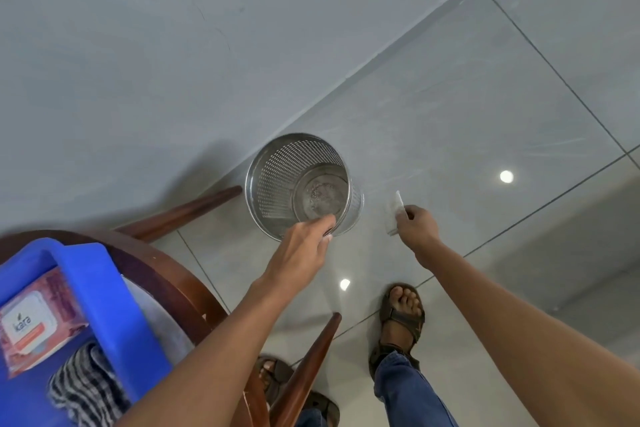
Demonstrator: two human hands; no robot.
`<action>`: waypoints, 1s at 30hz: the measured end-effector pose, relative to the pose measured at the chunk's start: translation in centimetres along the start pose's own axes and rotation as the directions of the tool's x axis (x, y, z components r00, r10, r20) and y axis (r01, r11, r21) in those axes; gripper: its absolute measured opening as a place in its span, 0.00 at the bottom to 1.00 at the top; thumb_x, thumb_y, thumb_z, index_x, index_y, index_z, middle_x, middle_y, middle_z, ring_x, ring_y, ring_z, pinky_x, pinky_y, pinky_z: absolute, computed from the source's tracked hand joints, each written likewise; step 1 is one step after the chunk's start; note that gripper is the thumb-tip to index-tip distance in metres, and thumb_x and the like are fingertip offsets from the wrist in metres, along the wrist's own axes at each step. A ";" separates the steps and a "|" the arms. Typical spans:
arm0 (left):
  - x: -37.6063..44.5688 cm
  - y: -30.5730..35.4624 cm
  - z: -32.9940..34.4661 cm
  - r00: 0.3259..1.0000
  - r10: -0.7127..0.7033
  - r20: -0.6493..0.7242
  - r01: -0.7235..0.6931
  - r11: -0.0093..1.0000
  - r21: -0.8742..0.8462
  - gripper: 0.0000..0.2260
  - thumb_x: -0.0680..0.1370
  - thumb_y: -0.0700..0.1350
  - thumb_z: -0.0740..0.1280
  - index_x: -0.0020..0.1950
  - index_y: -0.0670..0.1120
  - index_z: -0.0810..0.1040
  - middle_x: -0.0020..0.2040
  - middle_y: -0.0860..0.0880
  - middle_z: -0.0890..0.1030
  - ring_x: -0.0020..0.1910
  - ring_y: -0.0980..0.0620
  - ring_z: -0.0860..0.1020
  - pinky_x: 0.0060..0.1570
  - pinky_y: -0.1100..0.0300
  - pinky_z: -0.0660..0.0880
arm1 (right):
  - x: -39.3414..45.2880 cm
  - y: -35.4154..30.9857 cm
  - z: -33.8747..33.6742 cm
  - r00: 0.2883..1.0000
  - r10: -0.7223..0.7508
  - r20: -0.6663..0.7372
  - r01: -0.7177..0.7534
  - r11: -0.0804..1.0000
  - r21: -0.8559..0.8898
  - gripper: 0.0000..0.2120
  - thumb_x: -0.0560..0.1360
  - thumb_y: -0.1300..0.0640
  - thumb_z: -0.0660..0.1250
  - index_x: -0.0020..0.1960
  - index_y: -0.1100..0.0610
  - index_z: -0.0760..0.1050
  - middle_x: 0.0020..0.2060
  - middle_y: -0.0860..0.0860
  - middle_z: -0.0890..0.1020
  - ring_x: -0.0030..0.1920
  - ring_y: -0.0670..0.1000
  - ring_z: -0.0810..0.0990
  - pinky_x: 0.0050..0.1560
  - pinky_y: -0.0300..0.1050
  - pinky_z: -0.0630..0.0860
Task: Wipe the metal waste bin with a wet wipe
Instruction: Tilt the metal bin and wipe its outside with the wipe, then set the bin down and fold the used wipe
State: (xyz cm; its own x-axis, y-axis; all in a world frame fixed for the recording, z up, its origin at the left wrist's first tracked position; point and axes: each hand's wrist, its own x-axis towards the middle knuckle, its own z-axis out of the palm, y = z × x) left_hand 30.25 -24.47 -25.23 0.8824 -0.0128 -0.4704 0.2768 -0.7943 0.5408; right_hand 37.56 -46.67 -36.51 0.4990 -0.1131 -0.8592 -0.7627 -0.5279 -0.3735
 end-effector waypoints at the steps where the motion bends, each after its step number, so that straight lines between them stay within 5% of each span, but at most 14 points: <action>1: 0.2 -0.2 0.3 1.000 0.000 0.014 0.000 1.000 0.006 0.06 0.82 0.34 0.68 0.48 0.42 0.73 0.37 0.50 0.74 0.35 0.47 0.71 0.37 0.57 0.65 | 0.1 -0.1 -0.1 1.000 -0.006 0.012 0.006 1.000 0.023 0.14 0.87 0.55 0.61 0.60 0.62 0.83 0.40 0.53 0.79 0.36 0.51 0.74 0.35 0.44 0.69; 10: 0.0 -0.9 2.9 0.990 -0.031 0.136 0.023 0.998 0.065 0.02 0.85 0.34 0.66 0.56 0.39 0.77 0.47 0.40 0.84 0.44 0.39 0.82 0.46 0.41 0.81 | 0.5 -1.0 -1.5 0.993 -0.099 0.071 0.086 0.982 0.169 0.10 0.85 0.58 0.69 0.65 0.59 0.82 0.54 0.56 0.86 0.52 0.55 0.84 0.67 0.63 0.83; 16: -0.4 -1.8 4.4 0.984 -0.109 0.141 0.102 0.993 0.055 0.05 0.81 0.30 0.67 0.54 0.38 0.79 0.49 0.39 0.85 0.49 0.37 0.83 0.50 0.40 0.81 | -0.4 -3.2 -2.2 0.985 -0.159 0.064 0.124 0.919 0.375 0.14 0.84 0.63 0.70 0.69 0.63 0.79 0.62 0.64 0.86 0.62 0.63 0.87 0.70 0.56 0.82; 21: 0.3 -1.2 3.3 0.983 -0.184 0.012 0.183 0.968 -0.171 0.08 0.80 0.44 0.76 0.56 0.42 0.84 0.51 0.46 0.88 0.51 0.48 0.86 0.53 0.54 0.84 | -2.9 -5.8 -1.3 0.954 -0.270 0.128 0.181 0.863 0.472 0.15 0.83 0.64 0.71 0.69 0.64 0.79 0.63 0.67 0.85 0.58 0.57 0.86 0.65 0.50 0.83; 23: 1.2 -0.3 2.0 0.954 -0.277 -0.114 0.219 0.905 -0.365 0.08 0.81 0.47 0.76 0.52 0.43 0.86 0.46 0.48 0.89 0.46 0.53 0.87 0.50 0.63 0.84 | -4.0 -6.8 -0.9 0.939 -0.309 0.151 0.198 0.845 0.497 0.15 0.83 0.63 0.71 0.69 0.64 0.80 0.63 0.67 0.86 0.58 0.57 0.87 0.66 0.52 0.84; 25: 2.3 0.3 0.7 0.893 -0.419 -0.167 0.273 0.797 -0.539 0.10 0.83 0.48 0.73 0.50 0.42 0.87 0.44 0.46 0.90 0.46 0.50 0.89 0.52 0.58 0.86 | -5.3 -7.7 -0.5 0.918 -0.350 0.185 0.214 0.832 0.511 0.14 0.83 0.63 0.72 0.68 0.65 0.81 0.62 0.67 0.86 0.60 0.61 0.88 0.68 0.56 0.84; 27: 3.5 0.8 -0.7 0.835 -0.547 -0.066 0.339 0.604 -0.721 0.13 0.84 0.51 0.71 0.54 0.42 0.88 0.49 0.42 0.91 0.51 0.44 0.90 0.56 0.49 0.87 | -6.3 -8.5 -0.2 0.894 -0.387 0.227 0.233 0.832 0.503 0.14 0.83 0.63 0.72 0.68 0.65 0.81 0.61 0.67 0.87 0.63 0.66 0.87 0.68 0.58 0.84; 30: 4.1 1.3 -2.4 0.812 -0.573 0.109 0.328 0.296 -0.897 0.16 0.85 0.53 0.70 0.58 0.41 0.88 0.55 0.39 0.91 0.56 0.43 0.90 0.56 0.51 0.87 | -7.5 -9.1 0.1 0.863 -0.413 0.292 0.243 0.845 0.476 0.14 0.83 0.64 0.72 0.68 0.65 0.82 0.61 0.67 0.87 0.64 0.68 0.86 0.67 0.57 0.84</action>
State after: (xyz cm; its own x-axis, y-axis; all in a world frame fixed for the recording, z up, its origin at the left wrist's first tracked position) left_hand 35.18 -24.08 -24.77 0.5169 0.3788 -0.7677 0.7129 0.3059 0.6310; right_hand 40.74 -40.93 -26.71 0.6253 0.3663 -0.6890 -0.7189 -0.0730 -0.6913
